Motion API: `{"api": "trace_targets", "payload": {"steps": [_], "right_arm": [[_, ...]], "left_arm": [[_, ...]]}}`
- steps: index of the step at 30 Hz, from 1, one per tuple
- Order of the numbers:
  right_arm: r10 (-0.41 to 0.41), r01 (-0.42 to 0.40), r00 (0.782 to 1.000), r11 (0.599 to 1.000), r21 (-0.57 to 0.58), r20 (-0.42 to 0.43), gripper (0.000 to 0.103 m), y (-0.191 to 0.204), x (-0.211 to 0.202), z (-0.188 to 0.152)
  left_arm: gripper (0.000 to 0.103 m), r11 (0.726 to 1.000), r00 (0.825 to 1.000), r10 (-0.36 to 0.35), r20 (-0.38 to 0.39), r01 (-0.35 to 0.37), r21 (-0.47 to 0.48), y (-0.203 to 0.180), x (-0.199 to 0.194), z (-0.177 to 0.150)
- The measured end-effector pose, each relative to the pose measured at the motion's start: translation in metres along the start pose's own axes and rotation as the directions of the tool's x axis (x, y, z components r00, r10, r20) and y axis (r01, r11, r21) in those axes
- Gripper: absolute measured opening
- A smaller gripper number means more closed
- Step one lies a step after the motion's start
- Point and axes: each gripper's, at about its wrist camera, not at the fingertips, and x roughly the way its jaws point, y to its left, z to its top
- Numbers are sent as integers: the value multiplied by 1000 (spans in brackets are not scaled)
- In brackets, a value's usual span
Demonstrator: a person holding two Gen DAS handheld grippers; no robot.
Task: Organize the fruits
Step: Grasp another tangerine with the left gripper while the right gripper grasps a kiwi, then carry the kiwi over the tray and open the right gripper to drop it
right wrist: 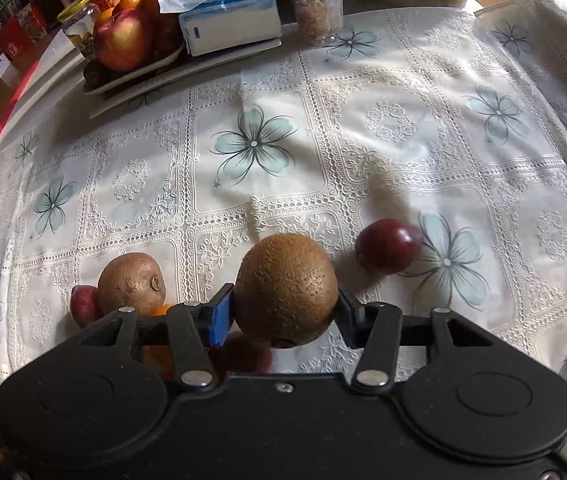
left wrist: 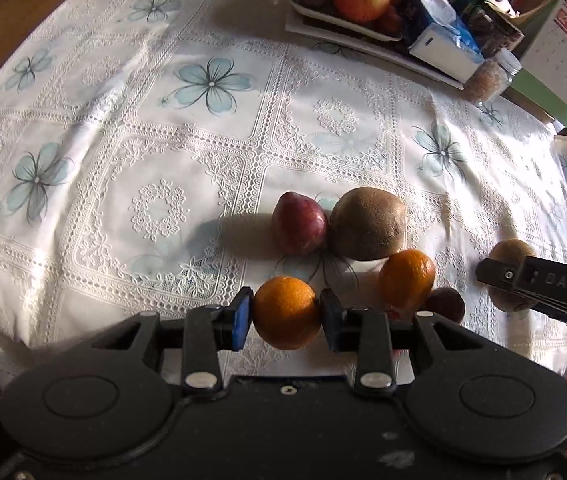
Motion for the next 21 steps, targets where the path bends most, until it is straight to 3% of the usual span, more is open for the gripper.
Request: {"api": "trace_targets", "payload": {"steps": [7, 10, 14, 21], "right_arm": [[52, -53, 998, 998, 32, 40, 58, -32, -37, -41], [48, -50, 997, 998, 23, 62, 58, -37, -54, -63], [58, -59, 994, 998, 4, 95, 58, -43, -79, -96], [100, -105, 986, 994, 34, 131, 58, -57, -113, -161]], "left_arm": [[36, 993, 995, 36, 95, -46, 110, -16, -42, -35], [36, 990, 992, 18, 126, -35, 133, -23, -64, -59], [36, 989, 992, -12, 123, -6, 151, -24, -88, -102], [36, 990, 997, 0, 80, -11, 142, -16, -101, -187]]}}
